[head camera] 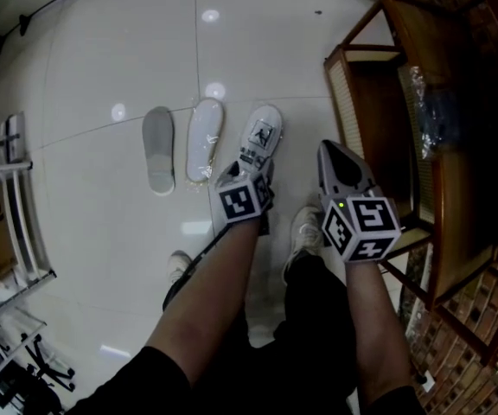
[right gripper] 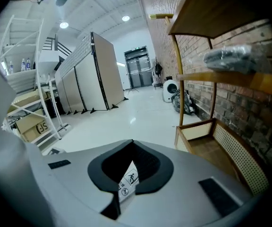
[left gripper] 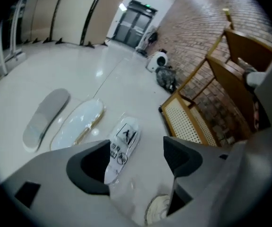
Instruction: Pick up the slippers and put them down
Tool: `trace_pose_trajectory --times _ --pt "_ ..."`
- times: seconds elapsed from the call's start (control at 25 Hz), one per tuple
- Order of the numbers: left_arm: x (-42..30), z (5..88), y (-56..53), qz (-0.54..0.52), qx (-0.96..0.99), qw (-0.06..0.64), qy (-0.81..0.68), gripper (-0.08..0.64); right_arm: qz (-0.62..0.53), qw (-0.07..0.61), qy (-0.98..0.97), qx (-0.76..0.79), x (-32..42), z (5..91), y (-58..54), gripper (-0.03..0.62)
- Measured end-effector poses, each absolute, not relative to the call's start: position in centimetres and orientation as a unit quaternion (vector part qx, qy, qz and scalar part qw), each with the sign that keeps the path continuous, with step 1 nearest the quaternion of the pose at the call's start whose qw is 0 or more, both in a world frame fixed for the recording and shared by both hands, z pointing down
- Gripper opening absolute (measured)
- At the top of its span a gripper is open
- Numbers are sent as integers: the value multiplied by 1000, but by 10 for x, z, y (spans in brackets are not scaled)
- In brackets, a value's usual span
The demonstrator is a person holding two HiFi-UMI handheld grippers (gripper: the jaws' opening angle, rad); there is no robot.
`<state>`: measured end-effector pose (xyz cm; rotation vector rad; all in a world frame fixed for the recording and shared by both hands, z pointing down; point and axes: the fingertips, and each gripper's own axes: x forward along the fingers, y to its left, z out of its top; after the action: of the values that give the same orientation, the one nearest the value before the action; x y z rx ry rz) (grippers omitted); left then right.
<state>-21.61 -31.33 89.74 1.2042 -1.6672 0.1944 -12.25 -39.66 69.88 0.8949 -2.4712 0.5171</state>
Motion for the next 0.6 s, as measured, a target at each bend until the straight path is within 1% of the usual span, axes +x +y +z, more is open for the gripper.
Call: trace_pose_trajectory --times 0.08,0.2,0.28,0.4,0.48,0.6 --pt "-220 863 -326 96 545 461 -694 350 173 230 -898 332 -121 687 -397 9" --pt "-223 794 -338 92 601 384 -695 348 153 228 -901 337 -111 658 -387 9" --pt "-237 738 -353 96 640 312 -695 330 133 207 -907 342 -116 633 -393 9" --pt "-263 652 -371 100 672 199 -707 330 93 169 -915 353 -125 586 -405 9" --pt "-270 603 -363 80 668 164 -722 330 83 152 -918 357 -126 555 -394 9" --pt "-267 536 -331 36 660 140 -737 330 74 131 -927 345 -129 507 -359 9"
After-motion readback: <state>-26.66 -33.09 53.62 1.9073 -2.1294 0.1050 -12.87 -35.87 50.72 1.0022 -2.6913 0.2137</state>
